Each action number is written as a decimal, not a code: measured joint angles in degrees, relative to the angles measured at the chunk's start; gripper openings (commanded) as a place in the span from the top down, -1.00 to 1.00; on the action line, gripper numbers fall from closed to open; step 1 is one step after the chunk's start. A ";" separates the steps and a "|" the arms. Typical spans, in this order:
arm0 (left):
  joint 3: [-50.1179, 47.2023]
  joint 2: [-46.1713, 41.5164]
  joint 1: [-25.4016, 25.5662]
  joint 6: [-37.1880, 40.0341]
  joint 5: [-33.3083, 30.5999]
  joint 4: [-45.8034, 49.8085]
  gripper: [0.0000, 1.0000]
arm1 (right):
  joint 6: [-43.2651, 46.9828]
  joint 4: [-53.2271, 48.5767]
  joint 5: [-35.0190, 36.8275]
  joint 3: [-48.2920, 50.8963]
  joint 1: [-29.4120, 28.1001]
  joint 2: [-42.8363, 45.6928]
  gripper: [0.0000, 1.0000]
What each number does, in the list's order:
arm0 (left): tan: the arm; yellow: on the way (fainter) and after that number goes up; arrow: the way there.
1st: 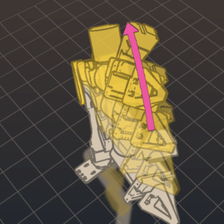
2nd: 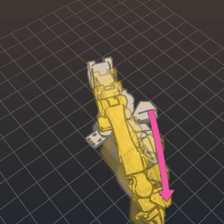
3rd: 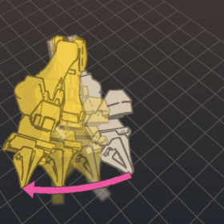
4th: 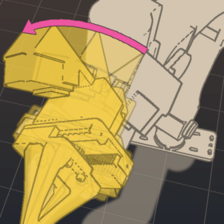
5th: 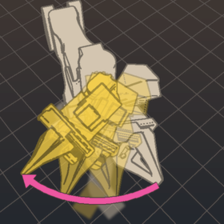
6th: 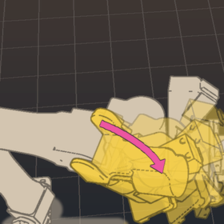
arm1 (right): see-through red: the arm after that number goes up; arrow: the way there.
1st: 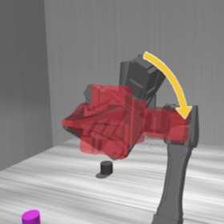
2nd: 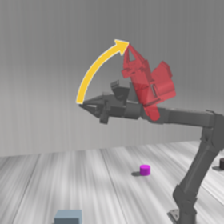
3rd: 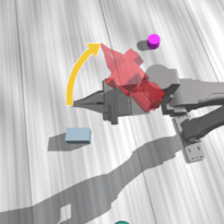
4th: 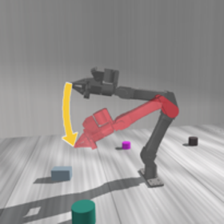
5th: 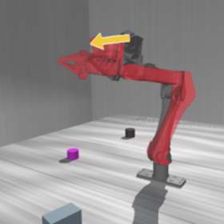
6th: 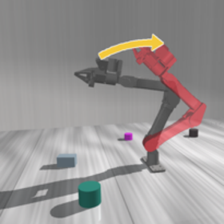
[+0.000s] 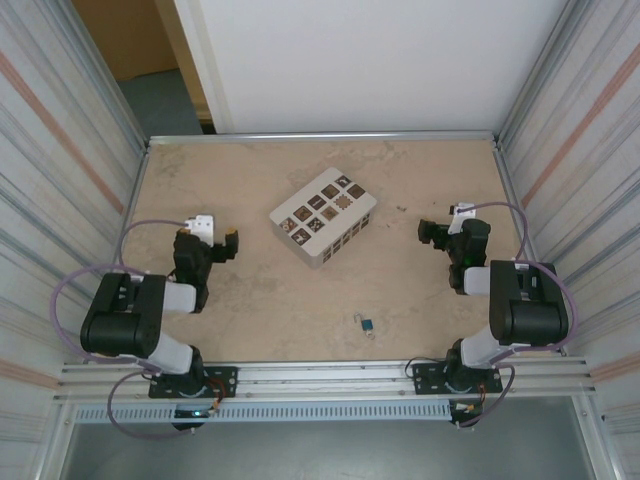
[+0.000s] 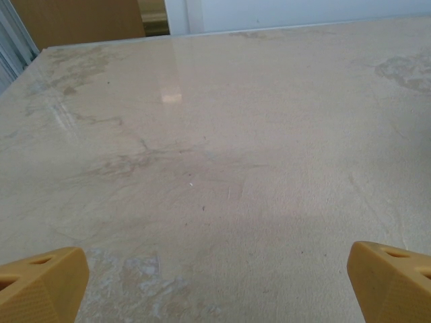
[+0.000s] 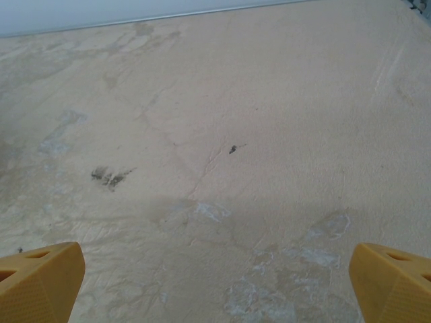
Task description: Unlock the padlock with the key
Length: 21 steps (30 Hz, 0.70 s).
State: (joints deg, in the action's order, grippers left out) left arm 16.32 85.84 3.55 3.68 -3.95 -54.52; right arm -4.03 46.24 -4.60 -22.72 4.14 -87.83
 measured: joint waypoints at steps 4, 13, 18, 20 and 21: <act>3.74 0.68 -1.25 -0.09 0.63 4.44 -0.97 | 0.00 -0.04 0.00 0.00 0.00 0.00 -0.98; 6.10 0.81 -2.34 -0.52 2.05 7.54 -0.97 | 0.00 -0.04 0.00 0.00 0.00 0.00 -0.98; 6.10 0.81 -2.34 -0.52 2.51 8.26 -0.97 | 0.00 -0.07 0.20 0.00 -0.17 0.00 -0.98; 6.10 0.81 -2.34 -0.52 2.51 8.31 -0.97 | 0.00 -0.07 0.22 0.00 -0.33 0.00 -0.98; 6.10 0.81 -2.34 -0.52 2.51 8.33 -0.97 | 0.00 -0.07 0.22 0.00 -0.37 0.00 -0.98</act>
State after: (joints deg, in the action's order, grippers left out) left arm 22.41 86.65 1.21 3.16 -1.43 -46.19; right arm -4.03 46.17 -4.38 -22.72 3.77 -87.83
